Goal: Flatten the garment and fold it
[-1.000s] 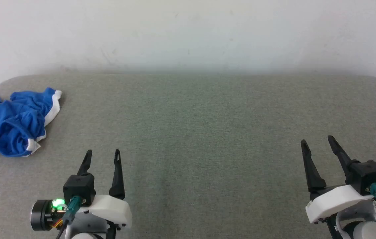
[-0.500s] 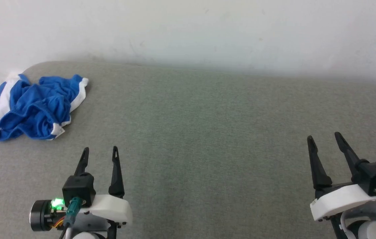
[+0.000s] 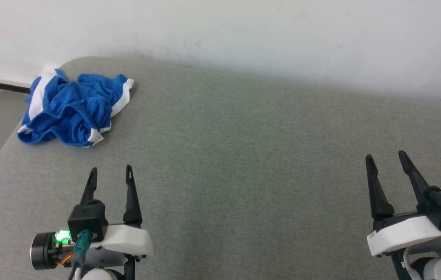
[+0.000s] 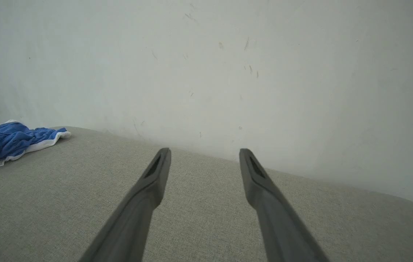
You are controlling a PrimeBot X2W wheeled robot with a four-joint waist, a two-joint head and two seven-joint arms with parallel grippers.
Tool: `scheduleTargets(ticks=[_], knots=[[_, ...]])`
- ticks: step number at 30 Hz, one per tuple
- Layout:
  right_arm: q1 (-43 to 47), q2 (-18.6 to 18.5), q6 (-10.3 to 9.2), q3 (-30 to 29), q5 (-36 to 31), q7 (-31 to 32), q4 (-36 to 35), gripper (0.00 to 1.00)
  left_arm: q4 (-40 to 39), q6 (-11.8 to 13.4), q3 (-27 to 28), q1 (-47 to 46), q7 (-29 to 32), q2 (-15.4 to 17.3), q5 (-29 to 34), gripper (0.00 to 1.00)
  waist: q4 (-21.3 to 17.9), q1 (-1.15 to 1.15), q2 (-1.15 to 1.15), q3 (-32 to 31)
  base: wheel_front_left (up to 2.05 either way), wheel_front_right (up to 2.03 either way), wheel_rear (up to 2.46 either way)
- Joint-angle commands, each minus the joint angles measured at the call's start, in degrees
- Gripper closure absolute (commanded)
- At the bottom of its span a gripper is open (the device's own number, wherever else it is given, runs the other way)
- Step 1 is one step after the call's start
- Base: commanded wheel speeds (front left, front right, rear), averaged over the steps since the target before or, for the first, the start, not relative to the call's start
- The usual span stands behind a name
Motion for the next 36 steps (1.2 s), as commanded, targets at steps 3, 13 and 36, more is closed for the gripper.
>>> scheduleTargets(ticks=[3, 13, 36], knots=[[-0.8, 0.1, -0.06, -0.5, 0.5, -0.8, -0.5, 0.0, -0.5, 1.2, 0.4, -0.7, -0.9, 0.2, -0.2, 0.0, 1.4, 0.0, 0.0, 0.4, 0.0, 0.0, 0.0], [-0.9, 0.1, -0.07, -1.3, 0.7, -2.0, -1.3, 0.0, -1.5, 3.1, 2.1, -1.1, -2.1, 0.7, -0.1, 0.0, 4.5, 0.0, 0.0, 1.3, 0.0, 0.0, 0.0], [-5.9, 0.2, -0.09, -1.5, -4.6, -4.8, -5.5, 0.0, 1.0, 1.4, 13.2, -15.1, -4.9, 3.0, -3.6, 0.0, 9.7, 0.0, 0.0, 13.0, 0.0, 0.0, 0.0]])
